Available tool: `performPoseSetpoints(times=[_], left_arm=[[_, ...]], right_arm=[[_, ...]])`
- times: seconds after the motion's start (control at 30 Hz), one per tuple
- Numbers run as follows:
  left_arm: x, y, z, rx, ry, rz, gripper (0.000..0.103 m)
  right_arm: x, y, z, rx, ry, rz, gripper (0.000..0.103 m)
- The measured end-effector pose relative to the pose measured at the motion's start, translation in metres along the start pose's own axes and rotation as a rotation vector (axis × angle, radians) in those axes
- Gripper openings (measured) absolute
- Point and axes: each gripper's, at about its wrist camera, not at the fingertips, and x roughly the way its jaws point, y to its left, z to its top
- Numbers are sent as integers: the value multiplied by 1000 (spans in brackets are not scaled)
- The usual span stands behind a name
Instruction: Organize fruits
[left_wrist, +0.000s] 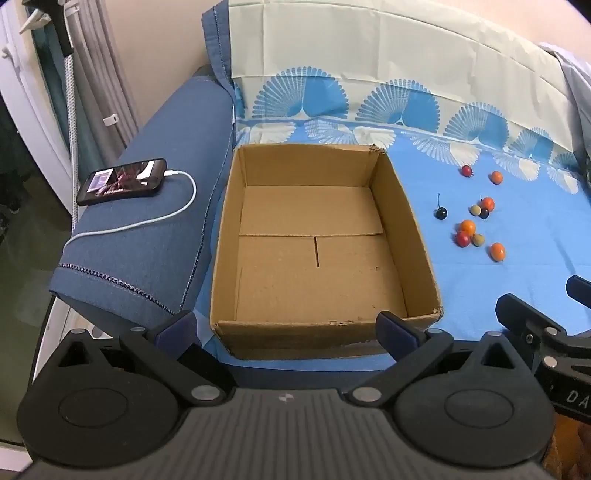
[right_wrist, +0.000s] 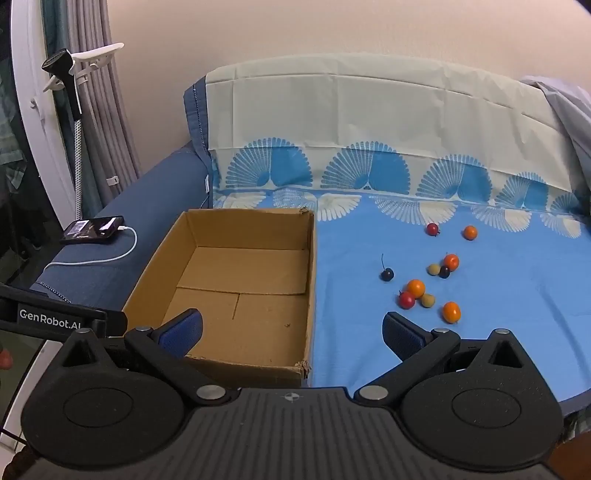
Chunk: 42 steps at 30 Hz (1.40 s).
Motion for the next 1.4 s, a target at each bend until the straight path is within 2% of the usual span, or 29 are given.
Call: performPoseSetpoints(times=[0.17, 0.23, 0.37, 0.57, 0.77, 0.97, 1.27, 1.4], left_arm=[[2, -2, 3, 0, 7, 5, 103], [0, 1, -5, -6, 3, -2, 103], [2, -1, -6, 6, 2, 25, 103], [9, 1, -1, -3, 20, 23, 103], [9, -2, 1, 20, 53, 58, 103], [9, -1, -1, 14, 23, 57, 103], [6, -4, -1, 49, -10, 116, 103], [6, -5, 0, 45, 12, 107, 103]], right_arm=[[1, -3, -3, 14, 7, -12, 102], [1, -4, -4, 18, 7, -12, 102], [1, -2, -3, 21, 16, -9, 102], [4, -2, -4, 24, 28, -2, 103], [4, -2, -6, 29, 33, 0, 102], [5, -1, -6, 30, 37, 1, 103], [5, -1, -9, 34, 36, 6, 103], [5, 0, -9, 36, 38, 8, 103]])
